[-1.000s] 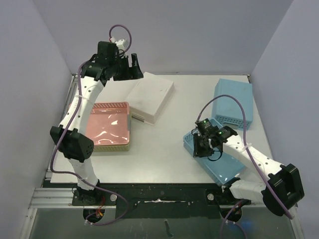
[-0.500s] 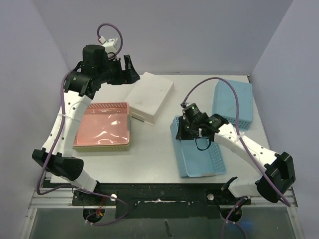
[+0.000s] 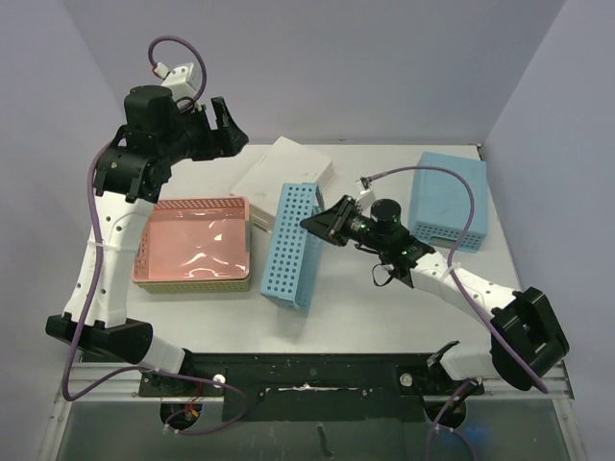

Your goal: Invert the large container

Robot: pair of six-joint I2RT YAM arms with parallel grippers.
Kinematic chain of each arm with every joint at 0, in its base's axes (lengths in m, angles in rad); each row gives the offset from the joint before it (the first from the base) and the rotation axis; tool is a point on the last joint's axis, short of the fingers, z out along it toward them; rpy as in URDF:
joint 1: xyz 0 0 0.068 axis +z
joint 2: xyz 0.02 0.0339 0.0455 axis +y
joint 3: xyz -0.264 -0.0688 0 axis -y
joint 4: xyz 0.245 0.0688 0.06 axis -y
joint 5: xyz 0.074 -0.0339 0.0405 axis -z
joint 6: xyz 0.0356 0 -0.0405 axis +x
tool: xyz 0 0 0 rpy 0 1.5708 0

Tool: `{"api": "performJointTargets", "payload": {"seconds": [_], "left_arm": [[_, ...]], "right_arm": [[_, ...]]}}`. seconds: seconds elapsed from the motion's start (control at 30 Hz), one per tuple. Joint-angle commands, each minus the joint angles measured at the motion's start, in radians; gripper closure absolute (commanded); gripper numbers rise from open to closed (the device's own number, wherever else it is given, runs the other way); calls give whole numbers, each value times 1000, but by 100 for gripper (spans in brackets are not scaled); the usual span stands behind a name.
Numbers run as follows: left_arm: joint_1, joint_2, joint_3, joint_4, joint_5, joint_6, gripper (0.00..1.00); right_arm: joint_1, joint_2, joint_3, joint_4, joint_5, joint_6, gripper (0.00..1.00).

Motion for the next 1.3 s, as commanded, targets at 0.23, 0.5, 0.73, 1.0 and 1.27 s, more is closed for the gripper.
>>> {"api": "performJointTargets", "payload": {"seconds": [0.23,0.5,0.73,1.0,1.27], "left_arm": [[3,-2,2,27,36,14,24],[4,7,-15,23,52,26,23],[2,11,-79,35,72,23,22],[-166,-7,-287,-23,72,96,21],[-317,-66,-549,72,31,-10,20]], "right_arm": [[-112,-80,-414,481,-149,315,100],[-355,-349,-526,-32,-245,95,92],[-562,-462,-188,-811,29,-379,29],[-572,-414,55,-1026,262,-532,12],[-280,-404,121,-1074,204,-551,9]]}}
